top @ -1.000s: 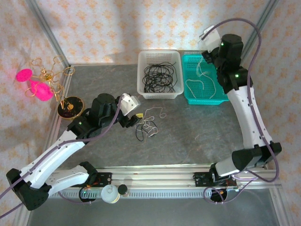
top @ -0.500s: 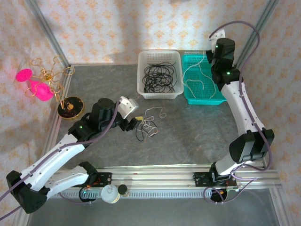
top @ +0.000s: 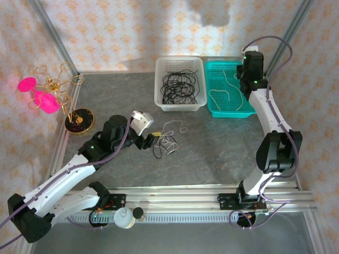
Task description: Untangle the cables
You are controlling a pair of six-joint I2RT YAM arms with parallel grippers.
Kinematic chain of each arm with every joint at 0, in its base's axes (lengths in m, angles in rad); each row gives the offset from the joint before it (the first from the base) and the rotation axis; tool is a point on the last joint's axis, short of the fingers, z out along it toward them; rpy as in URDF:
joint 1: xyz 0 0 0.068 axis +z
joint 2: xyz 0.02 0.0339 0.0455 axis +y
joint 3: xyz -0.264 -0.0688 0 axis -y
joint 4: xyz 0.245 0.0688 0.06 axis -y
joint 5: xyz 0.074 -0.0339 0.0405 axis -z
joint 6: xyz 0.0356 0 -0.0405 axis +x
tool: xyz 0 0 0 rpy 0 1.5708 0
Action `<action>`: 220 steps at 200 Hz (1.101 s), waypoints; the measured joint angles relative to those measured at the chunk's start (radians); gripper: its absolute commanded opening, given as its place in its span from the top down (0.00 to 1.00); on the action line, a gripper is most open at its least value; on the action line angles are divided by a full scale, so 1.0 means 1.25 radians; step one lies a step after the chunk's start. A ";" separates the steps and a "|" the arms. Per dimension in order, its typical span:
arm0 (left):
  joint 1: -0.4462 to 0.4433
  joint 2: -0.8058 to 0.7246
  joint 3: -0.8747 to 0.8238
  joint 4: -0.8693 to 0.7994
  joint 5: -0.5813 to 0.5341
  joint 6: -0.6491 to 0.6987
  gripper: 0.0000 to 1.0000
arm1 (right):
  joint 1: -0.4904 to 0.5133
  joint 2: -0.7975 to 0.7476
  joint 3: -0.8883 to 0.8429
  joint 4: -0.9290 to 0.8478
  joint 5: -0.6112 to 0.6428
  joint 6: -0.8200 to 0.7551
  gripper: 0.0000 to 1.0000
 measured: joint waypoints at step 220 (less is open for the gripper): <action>0.005 0.138 -0.089 0.148 -0.143 -0.245 0.19 | 0.120 -0.251 -0.293 0.062 -0.149 0.362 0.34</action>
